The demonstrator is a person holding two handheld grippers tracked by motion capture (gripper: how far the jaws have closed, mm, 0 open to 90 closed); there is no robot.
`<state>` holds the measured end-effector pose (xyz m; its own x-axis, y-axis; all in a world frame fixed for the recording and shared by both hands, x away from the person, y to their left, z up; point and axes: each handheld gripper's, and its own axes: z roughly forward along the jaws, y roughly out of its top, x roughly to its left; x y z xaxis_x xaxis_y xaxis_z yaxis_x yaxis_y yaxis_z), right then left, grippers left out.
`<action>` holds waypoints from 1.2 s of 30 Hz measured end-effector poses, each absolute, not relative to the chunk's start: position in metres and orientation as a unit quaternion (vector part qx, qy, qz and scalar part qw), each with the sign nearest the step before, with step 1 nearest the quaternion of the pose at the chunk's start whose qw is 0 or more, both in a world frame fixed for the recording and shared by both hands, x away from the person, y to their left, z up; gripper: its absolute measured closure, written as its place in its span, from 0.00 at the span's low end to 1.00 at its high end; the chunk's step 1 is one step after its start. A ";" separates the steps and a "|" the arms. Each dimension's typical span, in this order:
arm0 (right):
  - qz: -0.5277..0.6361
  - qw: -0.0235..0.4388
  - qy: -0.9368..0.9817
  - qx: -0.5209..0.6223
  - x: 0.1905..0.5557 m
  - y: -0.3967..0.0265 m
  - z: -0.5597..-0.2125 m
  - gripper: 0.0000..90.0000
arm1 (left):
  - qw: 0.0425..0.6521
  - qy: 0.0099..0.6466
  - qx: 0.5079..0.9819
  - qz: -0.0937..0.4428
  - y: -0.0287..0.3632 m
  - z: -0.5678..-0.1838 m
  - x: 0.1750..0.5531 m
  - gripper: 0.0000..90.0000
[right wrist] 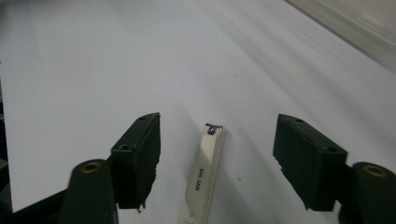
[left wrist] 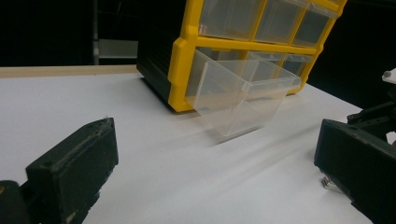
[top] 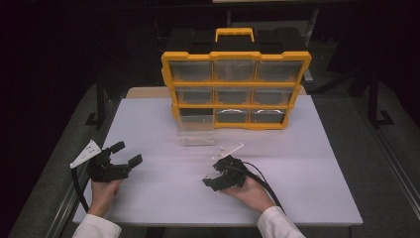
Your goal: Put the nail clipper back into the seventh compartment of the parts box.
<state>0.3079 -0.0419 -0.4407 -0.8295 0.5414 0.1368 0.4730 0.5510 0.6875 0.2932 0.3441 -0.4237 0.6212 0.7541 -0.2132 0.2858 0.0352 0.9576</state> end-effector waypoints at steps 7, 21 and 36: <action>0.362 0.048 0.886 0.286 0.302 -0.040 -0.441 0.20 | 0.605 0.389 0.667 0.193 0.343 -0.424 0.293 0.00; 0.349 0.047 0.885 0.303 0.296 -0.035 -0.447 0.33 | 0.604 0.391 0.667 0.193 0.344 -0.424 0.293 0.00; 0.338 0.077 0.873 0.343 0.289 -0.031 -0.449 0.64 | 0.605 0.392 0.667 0.190 0.345 -0.424 0.294 0.00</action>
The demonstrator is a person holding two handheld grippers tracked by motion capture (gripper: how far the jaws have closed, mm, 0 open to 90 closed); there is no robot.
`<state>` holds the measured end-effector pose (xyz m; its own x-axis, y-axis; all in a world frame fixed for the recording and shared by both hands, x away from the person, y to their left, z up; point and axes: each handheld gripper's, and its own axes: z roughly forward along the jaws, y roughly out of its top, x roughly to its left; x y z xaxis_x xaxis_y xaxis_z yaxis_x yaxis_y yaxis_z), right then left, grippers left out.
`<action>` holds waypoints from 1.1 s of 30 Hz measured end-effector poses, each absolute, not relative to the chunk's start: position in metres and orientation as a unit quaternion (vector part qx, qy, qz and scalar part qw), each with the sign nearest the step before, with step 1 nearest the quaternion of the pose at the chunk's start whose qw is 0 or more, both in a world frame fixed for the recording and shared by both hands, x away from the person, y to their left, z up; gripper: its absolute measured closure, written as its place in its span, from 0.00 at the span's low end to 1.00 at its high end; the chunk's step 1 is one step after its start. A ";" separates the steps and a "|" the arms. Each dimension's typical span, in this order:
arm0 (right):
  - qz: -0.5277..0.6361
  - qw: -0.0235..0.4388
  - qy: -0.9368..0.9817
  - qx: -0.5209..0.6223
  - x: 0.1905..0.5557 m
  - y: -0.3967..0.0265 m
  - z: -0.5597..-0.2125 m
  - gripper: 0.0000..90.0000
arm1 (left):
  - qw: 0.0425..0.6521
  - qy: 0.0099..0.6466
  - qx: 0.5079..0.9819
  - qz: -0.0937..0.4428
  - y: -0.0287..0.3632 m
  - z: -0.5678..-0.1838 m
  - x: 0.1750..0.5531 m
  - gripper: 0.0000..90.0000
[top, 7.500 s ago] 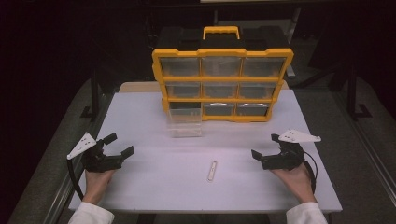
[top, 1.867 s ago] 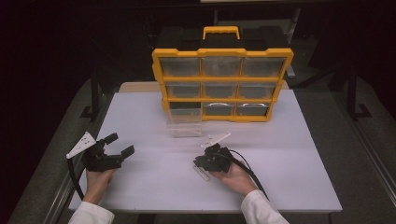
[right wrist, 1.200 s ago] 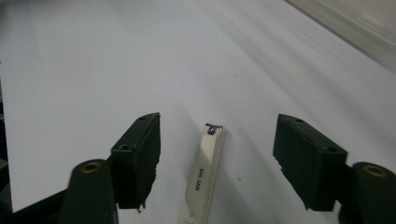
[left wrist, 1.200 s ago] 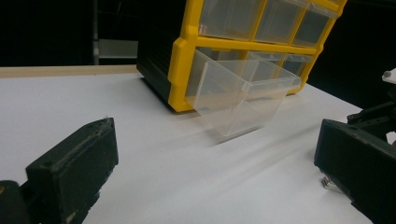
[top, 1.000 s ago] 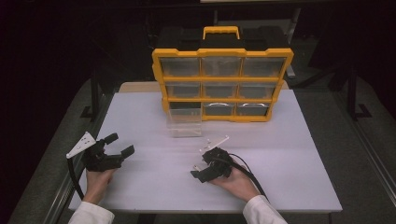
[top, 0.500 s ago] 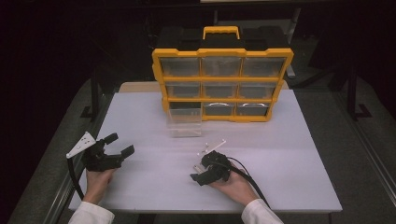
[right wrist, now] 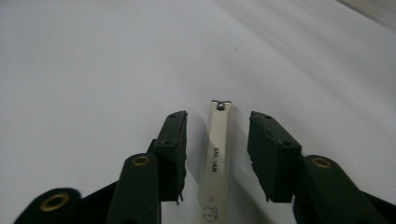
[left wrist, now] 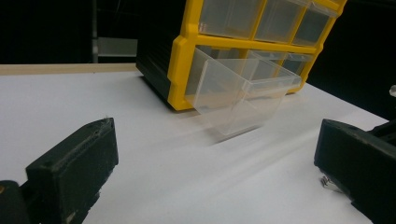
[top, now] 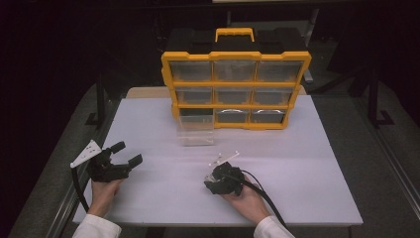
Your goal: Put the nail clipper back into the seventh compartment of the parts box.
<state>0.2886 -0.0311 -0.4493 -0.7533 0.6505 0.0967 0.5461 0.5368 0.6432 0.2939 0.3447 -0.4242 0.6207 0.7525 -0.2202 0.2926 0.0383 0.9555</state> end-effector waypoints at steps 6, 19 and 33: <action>0.337 0.083 0.870 0.351 0.287 -0.030 -0.449 0.74 | 0.606 0.393 0.666 0.190 0.345 -0.424 0.294 0.00; 0.322 0.100 0.877 0.342 0.284 -0.026 -0.448 0.85 | 0.607 0.392 0.665 0.189 0.345 -0.424 0.294 0.00; 0.342 0.086 0.866 0.355 0.292 -0.039 -0.434 0.85 | 0.607 0.393 0.664 0.189 0.345 -0.424 0.294 0.00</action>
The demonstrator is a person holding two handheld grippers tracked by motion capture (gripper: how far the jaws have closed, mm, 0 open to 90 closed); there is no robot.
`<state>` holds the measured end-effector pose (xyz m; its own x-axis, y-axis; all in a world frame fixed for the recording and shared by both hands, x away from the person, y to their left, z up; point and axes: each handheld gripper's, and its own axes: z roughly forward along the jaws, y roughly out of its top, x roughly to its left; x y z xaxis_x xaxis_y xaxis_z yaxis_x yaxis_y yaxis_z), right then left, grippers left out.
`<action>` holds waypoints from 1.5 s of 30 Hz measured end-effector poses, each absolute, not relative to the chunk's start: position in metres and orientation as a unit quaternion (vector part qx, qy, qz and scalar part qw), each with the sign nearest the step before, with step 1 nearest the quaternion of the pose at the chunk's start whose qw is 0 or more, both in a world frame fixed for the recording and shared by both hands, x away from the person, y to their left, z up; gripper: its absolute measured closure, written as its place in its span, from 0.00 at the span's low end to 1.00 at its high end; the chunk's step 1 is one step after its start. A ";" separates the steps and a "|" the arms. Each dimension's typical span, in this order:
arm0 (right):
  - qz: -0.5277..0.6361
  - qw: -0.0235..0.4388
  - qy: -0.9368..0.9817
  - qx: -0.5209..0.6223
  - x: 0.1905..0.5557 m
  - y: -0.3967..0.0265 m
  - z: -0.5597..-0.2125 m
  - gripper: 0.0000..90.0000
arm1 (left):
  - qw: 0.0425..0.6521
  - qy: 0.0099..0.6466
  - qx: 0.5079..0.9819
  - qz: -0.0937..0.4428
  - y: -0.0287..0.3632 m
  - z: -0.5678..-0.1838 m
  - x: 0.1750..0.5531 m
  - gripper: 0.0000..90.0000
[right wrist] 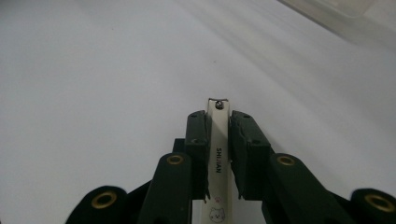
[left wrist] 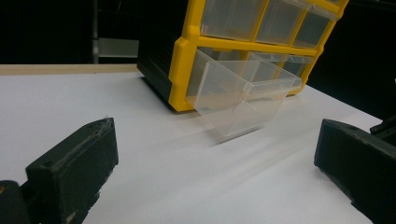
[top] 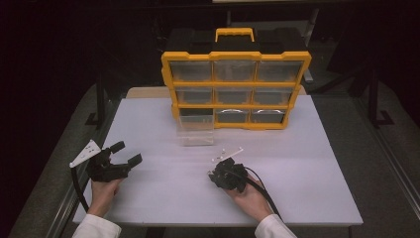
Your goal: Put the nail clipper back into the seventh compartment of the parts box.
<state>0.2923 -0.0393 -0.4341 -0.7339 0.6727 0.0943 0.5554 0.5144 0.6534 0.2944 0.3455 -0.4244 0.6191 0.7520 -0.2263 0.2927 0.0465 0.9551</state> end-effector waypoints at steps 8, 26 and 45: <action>0.347 0.085 0.865 0.352 0.297 -0.044 -0.424 0.85 | 0.607 0.395 0.663 0.189 0.346 -0.425 0.295 0.00; 0.345 0.087 0.890 0.284 0.307 -0.045 -0.389 0.85 | 0.608 0.395 0.663 0.188 0.346 -0.425 0.295 0.00; 0.330 0.037 0.912 0.243 0.335 -0.041 -0.357 0.85 | 0.610 0.393 0.662 0.189 0.346 -0.424 0.295 0.00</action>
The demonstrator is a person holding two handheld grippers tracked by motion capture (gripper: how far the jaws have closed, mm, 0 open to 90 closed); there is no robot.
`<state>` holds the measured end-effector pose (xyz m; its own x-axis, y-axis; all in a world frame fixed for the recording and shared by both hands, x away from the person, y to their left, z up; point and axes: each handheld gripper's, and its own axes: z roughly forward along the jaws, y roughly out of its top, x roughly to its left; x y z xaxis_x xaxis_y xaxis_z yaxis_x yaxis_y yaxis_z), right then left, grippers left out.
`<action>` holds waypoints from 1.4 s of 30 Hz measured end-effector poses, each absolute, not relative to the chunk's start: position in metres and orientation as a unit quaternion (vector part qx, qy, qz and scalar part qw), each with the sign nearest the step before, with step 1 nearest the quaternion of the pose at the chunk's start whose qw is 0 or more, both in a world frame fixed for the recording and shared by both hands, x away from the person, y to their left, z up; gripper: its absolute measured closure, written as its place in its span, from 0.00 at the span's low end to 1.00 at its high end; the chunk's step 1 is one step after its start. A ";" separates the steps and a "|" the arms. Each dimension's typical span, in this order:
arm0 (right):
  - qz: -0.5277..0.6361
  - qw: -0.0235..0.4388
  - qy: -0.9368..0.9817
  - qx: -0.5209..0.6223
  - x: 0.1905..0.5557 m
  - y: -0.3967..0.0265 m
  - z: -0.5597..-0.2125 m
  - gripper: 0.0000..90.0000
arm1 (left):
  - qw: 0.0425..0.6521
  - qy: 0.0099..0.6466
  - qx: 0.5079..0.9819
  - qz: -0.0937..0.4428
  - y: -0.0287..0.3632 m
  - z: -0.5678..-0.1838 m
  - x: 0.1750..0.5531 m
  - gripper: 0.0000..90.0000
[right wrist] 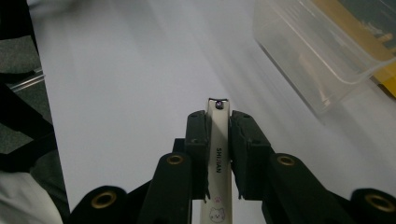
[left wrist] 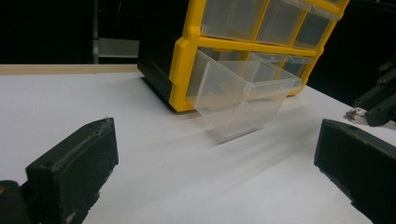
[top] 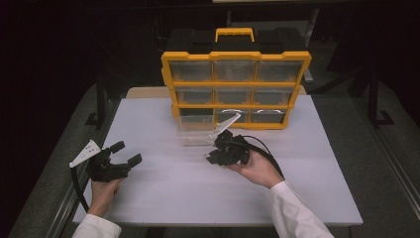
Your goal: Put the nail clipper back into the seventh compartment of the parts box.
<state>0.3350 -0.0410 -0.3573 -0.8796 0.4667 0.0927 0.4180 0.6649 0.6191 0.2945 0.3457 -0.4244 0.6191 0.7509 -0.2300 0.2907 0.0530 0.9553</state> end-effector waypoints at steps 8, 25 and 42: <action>0.332 -0.010 0.913 0.236 0.355 -0.040 -0.342 0.85 | 0.609 0.396 0.661 0.188 0.347 -0.425 0.295 0.00; 0.323 -0.031 0.920 0.219 0.392 -0.030 -0.326 0.85 | 0.609 0.396 0.662 0.187 0.346 -0.425 0.295 0.00; 0.329 -0.013 0.915 0.232 0.421 -0.019 -0.312 0.85 | 0.609 0.393 0.663 0.186 0.346 -0.425 0.295 0.00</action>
